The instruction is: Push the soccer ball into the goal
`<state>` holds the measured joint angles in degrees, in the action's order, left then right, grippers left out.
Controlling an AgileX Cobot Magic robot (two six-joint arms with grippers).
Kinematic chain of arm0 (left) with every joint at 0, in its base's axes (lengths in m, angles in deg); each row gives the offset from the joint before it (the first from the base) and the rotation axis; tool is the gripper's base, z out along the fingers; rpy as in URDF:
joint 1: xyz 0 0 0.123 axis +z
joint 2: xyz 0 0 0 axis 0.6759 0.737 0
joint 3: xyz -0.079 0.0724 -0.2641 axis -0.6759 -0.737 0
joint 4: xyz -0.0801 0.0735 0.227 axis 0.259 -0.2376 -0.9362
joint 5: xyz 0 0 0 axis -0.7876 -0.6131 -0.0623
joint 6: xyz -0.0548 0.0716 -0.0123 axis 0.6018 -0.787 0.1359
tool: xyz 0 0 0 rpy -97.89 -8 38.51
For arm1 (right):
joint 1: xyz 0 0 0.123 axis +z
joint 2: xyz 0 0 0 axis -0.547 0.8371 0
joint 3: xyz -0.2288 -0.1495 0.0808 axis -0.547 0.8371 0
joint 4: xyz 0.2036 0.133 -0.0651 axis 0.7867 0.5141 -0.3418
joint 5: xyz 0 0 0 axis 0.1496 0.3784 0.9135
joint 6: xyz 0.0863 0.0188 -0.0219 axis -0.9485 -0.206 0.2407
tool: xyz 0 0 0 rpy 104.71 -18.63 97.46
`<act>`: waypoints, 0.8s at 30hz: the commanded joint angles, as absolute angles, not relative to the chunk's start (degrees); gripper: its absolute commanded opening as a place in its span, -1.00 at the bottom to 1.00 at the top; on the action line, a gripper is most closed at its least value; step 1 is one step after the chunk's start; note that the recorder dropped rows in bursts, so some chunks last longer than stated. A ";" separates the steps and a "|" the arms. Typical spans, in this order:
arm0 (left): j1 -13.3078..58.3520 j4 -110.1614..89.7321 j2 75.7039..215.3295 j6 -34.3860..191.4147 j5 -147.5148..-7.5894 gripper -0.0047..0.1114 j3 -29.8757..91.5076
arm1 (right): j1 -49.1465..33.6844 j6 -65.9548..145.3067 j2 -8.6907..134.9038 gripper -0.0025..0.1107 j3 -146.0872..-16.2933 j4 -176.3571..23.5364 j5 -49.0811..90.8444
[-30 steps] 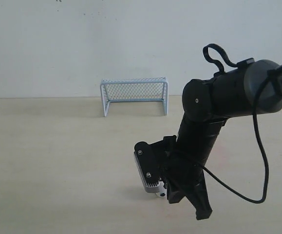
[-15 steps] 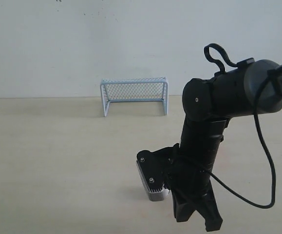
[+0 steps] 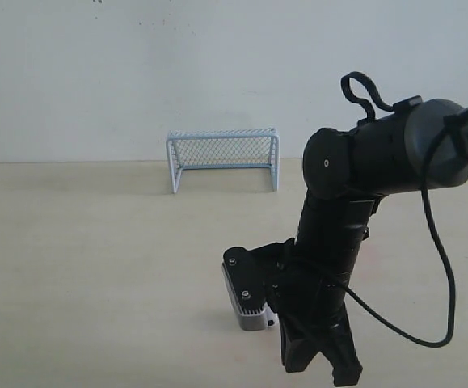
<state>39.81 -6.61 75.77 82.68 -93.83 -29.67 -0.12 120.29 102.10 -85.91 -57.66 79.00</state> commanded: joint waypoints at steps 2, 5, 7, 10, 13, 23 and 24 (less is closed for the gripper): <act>40.07 -6.21 75.70 82.47 -93.78 -0.84 -29.88 | -0.08 120.71 101.98 -0.96 -86.29 -57.10 78.46; 40.07 -6.21 75.70 82.47 -93.78 -0.84 -29.88 | -0.08 120.71 101.98 -0.96 -86.29 -57.10 75.74; 40.07 -6.21 75.70 82.47 -93.78 -0.84 -29.88 | -0.08 120.71 102.52 -0.96 -86.29 -57.10 72.60; 40.07 -6.21 75.70 82.47 -93.78 -0.84 -29.88 | -0.08 122.66 104.94 -0.96 -86.29 -59.76 61.40; 40.07 -6.21 75.70 82.47 -93.78 -0.84 -29.88 | -0.08 103.40 107.87 -0.96 -86.29 -72.51 37.66; 40.07 -6.21 75.70 82.47 -93.78 -0.84 -29.88 | 0.04 88.12 94.23 -0.96 -86.11 -75.02 48.42; 40.07 -6.21 75.70 82.47 -93.78 -0.84 -29.88 | 0.04 86.58 91.72 -0.96 -86.11 -74.42 49.22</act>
